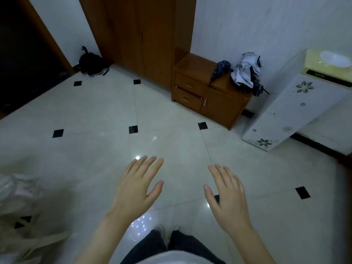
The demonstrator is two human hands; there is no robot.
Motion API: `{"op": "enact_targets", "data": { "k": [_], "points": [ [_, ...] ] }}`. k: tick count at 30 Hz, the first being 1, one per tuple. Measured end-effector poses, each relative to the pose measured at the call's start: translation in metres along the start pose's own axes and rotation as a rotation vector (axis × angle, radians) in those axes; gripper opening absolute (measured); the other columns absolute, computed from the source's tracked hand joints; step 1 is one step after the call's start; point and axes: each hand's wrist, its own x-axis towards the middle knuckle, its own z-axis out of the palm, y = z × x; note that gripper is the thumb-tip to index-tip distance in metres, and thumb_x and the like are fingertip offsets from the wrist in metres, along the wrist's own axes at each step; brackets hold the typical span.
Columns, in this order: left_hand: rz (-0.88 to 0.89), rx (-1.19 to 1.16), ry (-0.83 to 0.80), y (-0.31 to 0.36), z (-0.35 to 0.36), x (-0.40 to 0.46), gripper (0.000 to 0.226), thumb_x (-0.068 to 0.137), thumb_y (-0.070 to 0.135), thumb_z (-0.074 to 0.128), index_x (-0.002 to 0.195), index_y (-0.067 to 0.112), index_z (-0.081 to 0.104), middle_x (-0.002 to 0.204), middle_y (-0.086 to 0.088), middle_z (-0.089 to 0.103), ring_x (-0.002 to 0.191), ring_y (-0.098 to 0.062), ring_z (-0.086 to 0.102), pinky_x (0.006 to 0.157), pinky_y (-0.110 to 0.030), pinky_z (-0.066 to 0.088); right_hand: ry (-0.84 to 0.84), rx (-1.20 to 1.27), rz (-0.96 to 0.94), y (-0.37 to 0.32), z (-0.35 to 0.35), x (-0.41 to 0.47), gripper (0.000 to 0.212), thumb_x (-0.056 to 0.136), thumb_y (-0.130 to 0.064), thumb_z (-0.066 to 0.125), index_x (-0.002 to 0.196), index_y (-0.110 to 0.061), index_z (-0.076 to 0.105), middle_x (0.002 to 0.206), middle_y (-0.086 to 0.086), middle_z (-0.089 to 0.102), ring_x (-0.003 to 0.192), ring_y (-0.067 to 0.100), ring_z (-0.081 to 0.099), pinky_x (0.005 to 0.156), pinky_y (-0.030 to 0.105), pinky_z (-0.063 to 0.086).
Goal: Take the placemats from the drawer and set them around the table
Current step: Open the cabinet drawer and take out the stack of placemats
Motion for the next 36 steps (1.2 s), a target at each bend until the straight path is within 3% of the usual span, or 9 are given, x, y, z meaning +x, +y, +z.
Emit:
{"op": "enact_targets", "data": {
  "k": [4, 9, 20, 29, 33, 36],
  "points": [
    [-0.018, -0.023, 0.087, 0.004, -0.02, 0.031, 0.054, 0.093, 0.043, 0.038, 0.141, 0.019, 0.046, 0.14, -0.001, 0.051, 0.134, -0.024, 0.042, 0.108, -0.043, 0.035, 0.048, 0.016, -0.041, 0.004, -0.016, 0.033, 0.056, 0.097, -0.048, 0.032, 0.147, -0.023, 0.038, 0.15, -0.001, 0.042, 0.143, 0.02, 0.03, 0.113, 0.051, 0.029],
    [-0.04, -0.025, 0.138, -0.009, -0.029, 0.066, 0.056, 0.094, 0.044, 0.036, 0.142, 0.019, 0.045, 0.141, -0.002, 0.051, 0.135, -0.025, 0.041, 0.108, -0.047, 0.035, 0.098, 0.031, -0.073, 0.004, -0.019, 0.075, 0.056, 0.096, -0.047, 0.033, 0.146, -0.022, 0.039, 0.149, 0.002, 0.043, 0.141, 0.022, 0.033, 0.112, 0.053, 0.031],
    [-0.004, -0.048, 0.028, -0.094, -0.008, 0.198, 0.057, 0.095, 0.05, 0.031, 0.144, 0.023, 0.043, 0.143, 0.001, 0.049, 0.137, -0.021, 0.038, 0.111, -0.043, 0.033, 0.143, 0.02, -0.012, -0.011, 0.029, 0.22, 0.056, 0.096, -0.046, 0.035, 0.144, -0.02, 0.042, 0.146, 0.004, 0.047, 0.139, 0.023, 0.037, 0.109, 0.054, 0.034],
    [0.114, -0.043, 0.054, -0.183, -0.048, 0.355, 0.056, 0.093, 0.048, 0.036, 0.143, 0.023, 0.044, 0.142, 0.001, 0.05, 0.135, -0.023, 0.039, 0.111, -0.043, 0.032, 0.224, -0.009, 0.019, -0.049, 0.036, 0.378, 0.055, 0.097, -0.044, 0.035, 0.143, -0.016, 0.045, 0.143, 0.006, 0.049, 0.137, 0.023, 0.038, 0.108, 0.05, 0.036],
    [0.154, -0.041, 0.07, -0.202, -0.057, 0.416, 0.056, 0.093, 0.047, 0.037, 0.142, 0.02, 0.046, 0.141, -0.002, 0.051, 0.133, -0.026, 0.042, 0.11, -0.045, 0.033, 0.248, -0.014, 0.034, -0.054, 0.03, 0.433, 0.054, 0.097, -0.044, 0.036, 0.143, -0.018, 0.045, 0.144, 0.004, 0.048, 0.139, 0.021, 0.035, 0.112, 0.04, 0.028],
    [0.169, -0.053, 0.063, -0.211, -0.054, 0.456, 0.057, 0.093, 0.047, 0.037, 0.142, 0.018, 0.046, 0.142, -0.003, 0.05, 0.134, -0.027, 0.042, 0.11, -0.045, 0.034, 0.255, -0.002, 0.054, -0.05, 0.032, 0.472, 0.055, 0.097, -0.044, 0.036, 0.144, -0.019, 0.044, 0.145, 0.003, 0.047, 0.14, 0.021, 0.035, 0.114, 0.043, 0.027]
  ]
}}
